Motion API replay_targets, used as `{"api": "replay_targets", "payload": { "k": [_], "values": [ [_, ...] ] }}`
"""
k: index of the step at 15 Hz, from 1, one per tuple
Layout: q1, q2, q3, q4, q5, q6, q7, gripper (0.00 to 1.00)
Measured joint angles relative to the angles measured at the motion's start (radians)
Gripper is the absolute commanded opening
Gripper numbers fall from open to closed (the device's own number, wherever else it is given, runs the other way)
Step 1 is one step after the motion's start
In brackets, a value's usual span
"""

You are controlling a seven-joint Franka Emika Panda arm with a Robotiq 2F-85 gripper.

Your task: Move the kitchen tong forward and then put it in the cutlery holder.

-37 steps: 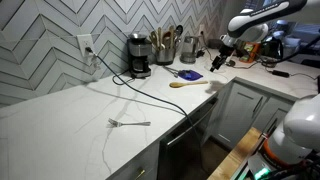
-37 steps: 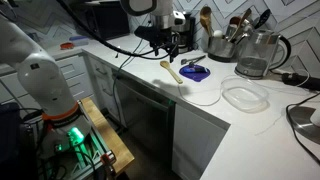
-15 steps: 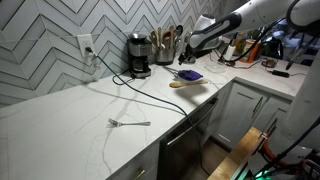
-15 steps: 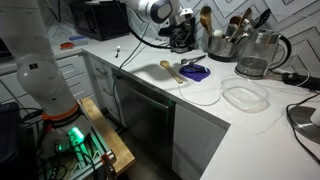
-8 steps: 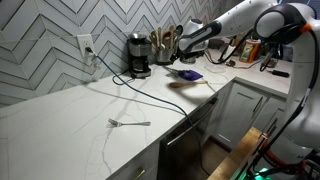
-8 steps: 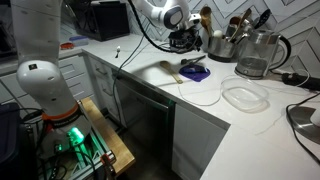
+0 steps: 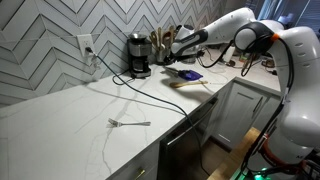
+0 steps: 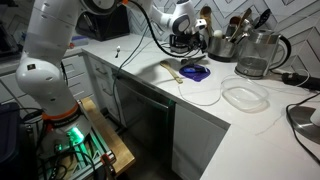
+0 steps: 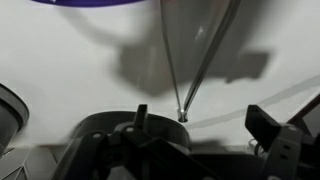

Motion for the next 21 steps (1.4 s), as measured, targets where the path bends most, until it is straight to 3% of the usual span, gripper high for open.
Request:
{"api": "replay_targets", "payload": {
  "k": [6,7,8,11,18,21],
  "values": [
    [-0.018,0.121,0.003,0.127,0.003,0.0,0.015,0.96],
    [-0.02,0.135,0.005,0.142,0.005,0.0,0.017,0.89],
    [-0.021,0.149,0.006,0.154,0.007,0.0,0.019,0.7],
    [-0.023,0.179,0.015,0.183,0.009,-0.003,0.02,0.59],
    [-0.016,0.189,0.018,0.228,0.006,-0.111,0.047,0.03],
    [-0.011,0.187,0.016,0.25,0.004,-0.18,0.06,0.0]
  ]
}}
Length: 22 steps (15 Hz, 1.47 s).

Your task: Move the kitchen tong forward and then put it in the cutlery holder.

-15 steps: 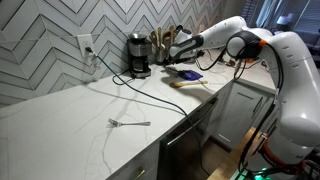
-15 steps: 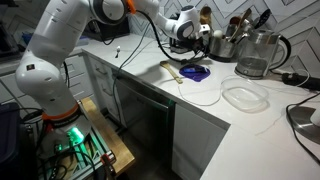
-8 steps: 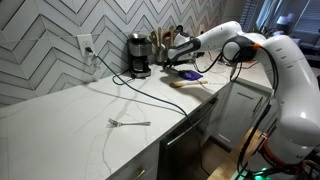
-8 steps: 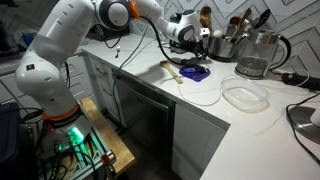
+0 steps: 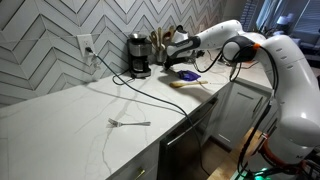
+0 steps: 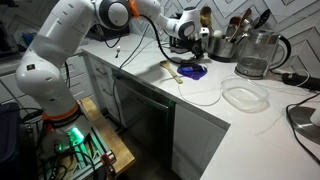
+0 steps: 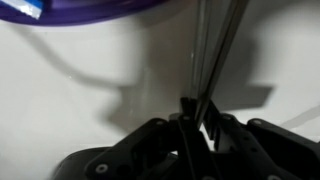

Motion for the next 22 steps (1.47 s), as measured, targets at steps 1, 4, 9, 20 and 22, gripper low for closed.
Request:
{"api": "replay_targets", "payload": {
  "k": [1,4,9,20,22],
  "values": [
    [0.002,-0.001,-0.001,0.005,-0.001,-0.018,0.006,0.03],
    [0.011,-0.009,-0.009,0.019,-0.016,-0.077,0.038,0.02],
    [0.037,-0.062,-0.021,0.01,-0.042,-0.175,0.079,0.02],
    [0.04,-0.486,0.054,-0.441,0.009,-0.325,-0.184,0.02],
    [0.03,-0.572,0.071,-0.543,0.079,-0.339,-0.304,0.02]
  ]
}}
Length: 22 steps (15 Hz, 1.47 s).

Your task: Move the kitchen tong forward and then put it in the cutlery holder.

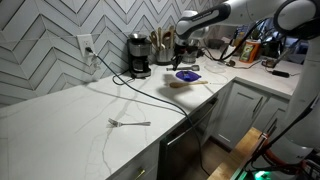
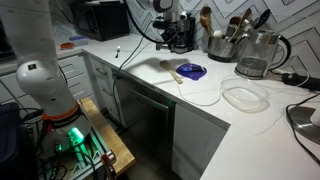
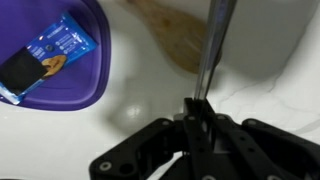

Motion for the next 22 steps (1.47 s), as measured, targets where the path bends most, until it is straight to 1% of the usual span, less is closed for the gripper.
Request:
{"api": "replay_targets", "payload": {
  "k": [3,5,6,8,11,12,15,17,18,22],
  "values": [
    [-0.004,-0.135,0.007,-0.155,0.12,-0.042,-0.184,0.02],
    [-0.003,-0.229,0.004,-0.259,0.193,-0.093,-0.306,0.02],
    [0.0,-0.276,-0.002,-0.307,0.224,-0.129,-0.364,0.08],
    [0.006,-0.357,-0.019,-0.382,0.266,-0.204,-0.452,0.08],
    [0.009,-0.41,-0.028,-0.426,0.277,-0.218,-0.483,0.08],
    [0.009,-0.411,-0.028,-0.429,0.278,-0.218,-0.484,0.02],
    [0.021,-0.407,-0.036,-0.429,0.276,-0.217,-0.485,0.02],
    [0.038,-0.399,-0.038,-0.44,0.276,-0.19,-0.491,0.02],
    [0.049,-0.393,-0.038,-0.454,0.278,-0.151,-0.497,0.02],
    [0.085,-0.37,-0.039,-0.553,0.318,0.057,-0.556,0.02]
  ]
}}
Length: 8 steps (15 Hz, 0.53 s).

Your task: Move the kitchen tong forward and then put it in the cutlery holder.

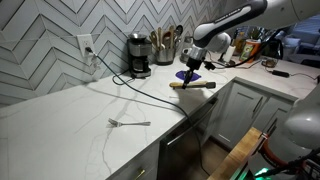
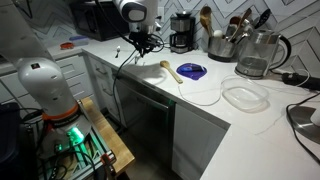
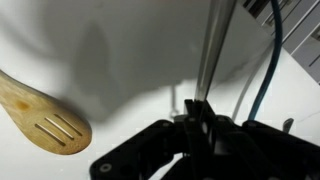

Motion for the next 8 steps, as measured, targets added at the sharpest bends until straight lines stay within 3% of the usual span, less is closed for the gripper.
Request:
{"api": "replay_targets", "payload": {
  "k": [4,8],
  "values": [
    [0.025,0.012,-0.004,-0.084,0.109,0.177,-0.126,0.02],
    [0.049,0.025,-0.005,-0.11,0.202,0.23,-0.237,0.02]
  ]
}}
